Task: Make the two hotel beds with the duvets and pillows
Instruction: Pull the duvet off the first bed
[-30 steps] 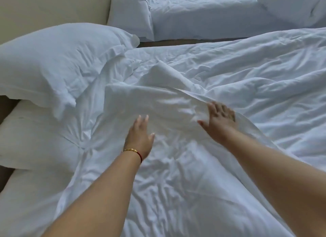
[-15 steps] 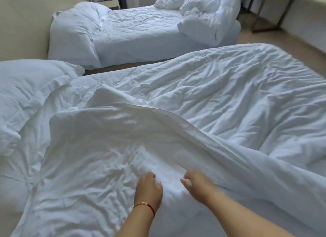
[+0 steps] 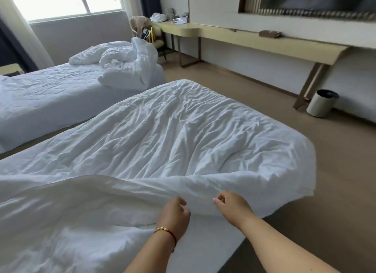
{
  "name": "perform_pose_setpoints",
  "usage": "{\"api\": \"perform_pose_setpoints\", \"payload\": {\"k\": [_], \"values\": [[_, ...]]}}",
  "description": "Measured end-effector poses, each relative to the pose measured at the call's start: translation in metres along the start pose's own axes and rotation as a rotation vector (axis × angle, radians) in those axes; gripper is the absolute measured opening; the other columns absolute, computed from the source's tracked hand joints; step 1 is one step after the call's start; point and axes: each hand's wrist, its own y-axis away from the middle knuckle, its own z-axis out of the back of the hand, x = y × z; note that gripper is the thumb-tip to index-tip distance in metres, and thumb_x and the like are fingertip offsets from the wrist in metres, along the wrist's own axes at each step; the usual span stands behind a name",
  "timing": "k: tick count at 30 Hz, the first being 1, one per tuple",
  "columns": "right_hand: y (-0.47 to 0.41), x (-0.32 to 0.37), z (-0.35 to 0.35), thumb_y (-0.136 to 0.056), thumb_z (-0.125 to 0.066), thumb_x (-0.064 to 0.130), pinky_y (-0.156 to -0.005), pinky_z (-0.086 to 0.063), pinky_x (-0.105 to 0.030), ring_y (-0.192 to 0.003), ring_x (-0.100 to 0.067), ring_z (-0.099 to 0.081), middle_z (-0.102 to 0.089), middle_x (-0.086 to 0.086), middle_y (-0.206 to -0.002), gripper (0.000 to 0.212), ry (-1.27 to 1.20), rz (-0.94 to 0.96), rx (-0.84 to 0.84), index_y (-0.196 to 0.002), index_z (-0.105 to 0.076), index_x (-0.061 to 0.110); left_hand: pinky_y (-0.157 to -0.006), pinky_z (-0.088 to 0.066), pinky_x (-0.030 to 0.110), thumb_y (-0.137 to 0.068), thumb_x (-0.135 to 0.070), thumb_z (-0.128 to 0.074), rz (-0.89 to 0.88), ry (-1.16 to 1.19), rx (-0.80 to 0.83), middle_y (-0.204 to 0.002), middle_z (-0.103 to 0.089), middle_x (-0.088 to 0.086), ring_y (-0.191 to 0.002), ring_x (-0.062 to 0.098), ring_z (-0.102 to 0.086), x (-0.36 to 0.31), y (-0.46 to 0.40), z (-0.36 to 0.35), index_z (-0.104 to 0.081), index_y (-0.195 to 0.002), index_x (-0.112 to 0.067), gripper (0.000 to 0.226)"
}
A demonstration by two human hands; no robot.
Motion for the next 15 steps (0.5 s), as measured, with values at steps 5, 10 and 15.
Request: {"api": "perform_pose_setpoints", "payload": {"k": [5, 10, 15], "values": [[-0.021, -0.079, 0.070, -0.096, -0.045, 0.040, -0.060, -0.038, -0.024, -0.067, -0.012, -0.047, -0.051, 0.003, -0.072, 0.030, -0.110, -0.089, -0.029, -0.076, -0.048, 0.018, -0.069, -0.049, 0.023, -0.089, -0.021, -0.052, -0.063, 0.028, 0.033, -0.091, -0.064, -0.001, -0.077, 0.012, -0.059, -0.106, -0.027, -0.056, -0.055, -0.101, -0.024, 0.013], [-0.058, -0.173, 0.149, -0.097, -0.043, 0.039, -0.060, -0.035, -0.029, -0.065, -0.016, -0.045, -0.049, -0.003, -0.072, 0.032, -0.096, -0.204, -0.038, -0.075, -0.046, 0.015, -0.062, -0.047, 0.023, -0.089, -0.021, -0.051, 0.042, 0.155, 0.064, -0.092, -0.060, -0.003, -0.077, 0.012, -0.058, -0.184, -0.060, -0.140, -0.057, -0.110, -0.019, 0.021], [-0.102, -0.235, 0.185, -0.098, -0.041, 0.040, -0.062, -0.040, -0.030, -0.070, -0.017, -0.051, -0.054, -0.002, -0.076, 0.034, -0.131, -0.347, -0.012, -0.076, -0.049, 0.015, -0.079, -0.049, 0.033, -0.093, -0.023, -0.056, 0.268, 0.215, 0.110, -0.108, -0.063, 0.017, -0.097, 0.029, -0.061, -0.203, -0.083, -0.190, -0.054, -0.119, 0.003, 0.037]]}}
